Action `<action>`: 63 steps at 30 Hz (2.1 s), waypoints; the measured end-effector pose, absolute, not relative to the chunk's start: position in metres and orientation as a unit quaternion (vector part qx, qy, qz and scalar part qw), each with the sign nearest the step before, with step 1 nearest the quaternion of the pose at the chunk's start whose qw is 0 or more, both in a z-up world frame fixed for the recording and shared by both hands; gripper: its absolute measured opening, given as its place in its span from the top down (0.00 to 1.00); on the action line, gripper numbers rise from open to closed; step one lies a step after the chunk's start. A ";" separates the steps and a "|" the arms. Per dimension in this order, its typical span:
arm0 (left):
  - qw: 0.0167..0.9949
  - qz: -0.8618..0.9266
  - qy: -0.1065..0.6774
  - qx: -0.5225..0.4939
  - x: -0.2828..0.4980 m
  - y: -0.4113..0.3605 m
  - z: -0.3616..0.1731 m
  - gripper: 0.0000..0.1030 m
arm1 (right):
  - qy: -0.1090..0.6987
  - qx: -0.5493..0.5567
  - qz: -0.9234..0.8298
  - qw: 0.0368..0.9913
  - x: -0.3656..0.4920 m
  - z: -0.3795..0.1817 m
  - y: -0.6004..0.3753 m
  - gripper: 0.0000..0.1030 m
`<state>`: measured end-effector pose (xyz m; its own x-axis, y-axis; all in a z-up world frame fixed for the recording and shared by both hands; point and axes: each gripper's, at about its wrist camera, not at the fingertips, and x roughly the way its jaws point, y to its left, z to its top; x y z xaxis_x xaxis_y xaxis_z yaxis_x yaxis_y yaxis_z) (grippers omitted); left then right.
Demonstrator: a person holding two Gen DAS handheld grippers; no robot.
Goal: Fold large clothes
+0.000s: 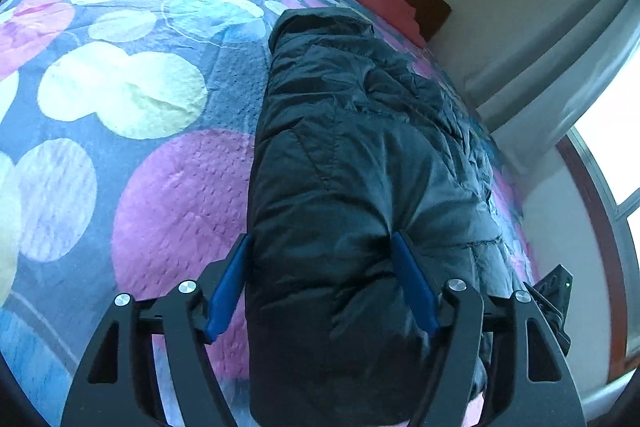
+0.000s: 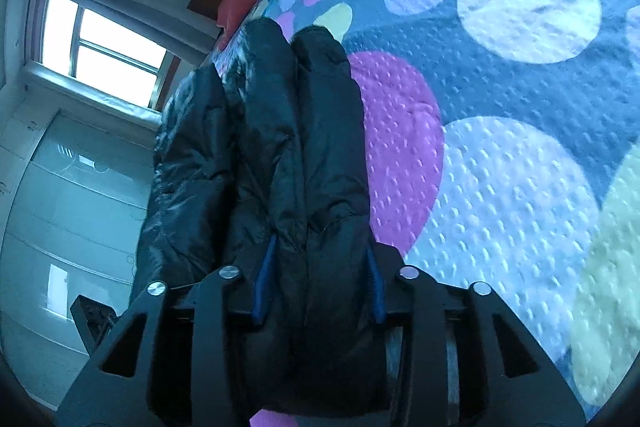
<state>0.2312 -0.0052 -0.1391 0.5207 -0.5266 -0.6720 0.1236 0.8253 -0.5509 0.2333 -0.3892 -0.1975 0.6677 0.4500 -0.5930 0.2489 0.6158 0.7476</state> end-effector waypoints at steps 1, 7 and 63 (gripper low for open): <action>0.843 -0.194 0.449 -0.225 0.227 -0.004 -0.136 0.29 | 0.402 0.433 0.060 0.805 0.235 -0.195 -0.392 0.58; 0.849 -0.196 0.438 -0.221 0.207 -0.008 -0.117 0.27 | 0.389 0.407 0.042 0.826 0.208 -0.166 -0.389 0.53; 0.950 -0.069 0.304 -0.021 0.049 -0.023 -0.028 0.18 | 0.309 0.065 -0.053 0.947 0.067 -0.042 -0.238 0.11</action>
<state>0.0487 -0.0226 -0.0277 0.8059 -0.1443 -0.5741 0.1192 0.9895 -0.0814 0.0670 -0.2376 -0.0421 0.8037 -0.0611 -0.5919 0.1411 0.9859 0.0897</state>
